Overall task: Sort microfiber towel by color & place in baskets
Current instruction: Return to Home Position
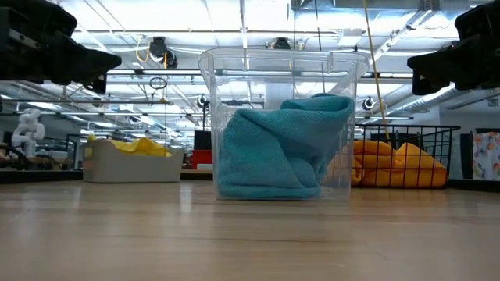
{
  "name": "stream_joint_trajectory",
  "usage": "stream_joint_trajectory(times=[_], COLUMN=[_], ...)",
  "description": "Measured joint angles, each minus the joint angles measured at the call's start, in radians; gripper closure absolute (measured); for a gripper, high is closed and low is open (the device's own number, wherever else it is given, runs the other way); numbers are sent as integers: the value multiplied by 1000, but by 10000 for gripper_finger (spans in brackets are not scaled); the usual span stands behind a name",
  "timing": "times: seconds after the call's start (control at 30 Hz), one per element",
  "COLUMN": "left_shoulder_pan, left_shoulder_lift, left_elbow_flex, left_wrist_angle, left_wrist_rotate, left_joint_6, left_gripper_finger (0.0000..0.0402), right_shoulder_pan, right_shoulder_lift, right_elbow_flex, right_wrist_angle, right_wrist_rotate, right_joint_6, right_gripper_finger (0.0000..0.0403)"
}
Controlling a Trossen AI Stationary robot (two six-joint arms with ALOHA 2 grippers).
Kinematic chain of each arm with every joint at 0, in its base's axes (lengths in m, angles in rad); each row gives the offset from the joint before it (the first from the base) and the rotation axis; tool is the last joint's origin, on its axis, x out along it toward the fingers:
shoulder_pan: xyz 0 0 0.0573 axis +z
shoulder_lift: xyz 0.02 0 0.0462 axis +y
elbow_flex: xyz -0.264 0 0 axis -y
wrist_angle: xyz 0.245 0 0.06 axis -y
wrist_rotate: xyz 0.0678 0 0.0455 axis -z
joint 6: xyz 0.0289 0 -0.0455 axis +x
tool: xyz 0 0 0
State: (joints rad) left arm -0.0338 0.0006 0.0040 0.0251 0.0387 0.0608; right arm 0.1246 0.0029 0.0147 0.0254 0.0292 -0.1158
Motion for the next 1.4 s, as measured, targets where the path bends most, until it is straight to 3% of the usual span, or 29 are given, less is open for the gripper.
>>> stream_joint_trajectory(times=[1.4], left_shoulder_pan=[0], left_shoulder_lift=[5], left_elbow_flex=[0], left_wrist_angle=[-7], left_wrist_rotate=[-16], left_joint_6=[-2], left_gripper_finger=[400], right_shoulder_pan=[0], right_shoulder_lift=[0], right_elbow_flex=[0], right_wrist_angle=[0], right_wrist_rotate=[0], right_joint_6=[0], right_gripper_finger=[403])
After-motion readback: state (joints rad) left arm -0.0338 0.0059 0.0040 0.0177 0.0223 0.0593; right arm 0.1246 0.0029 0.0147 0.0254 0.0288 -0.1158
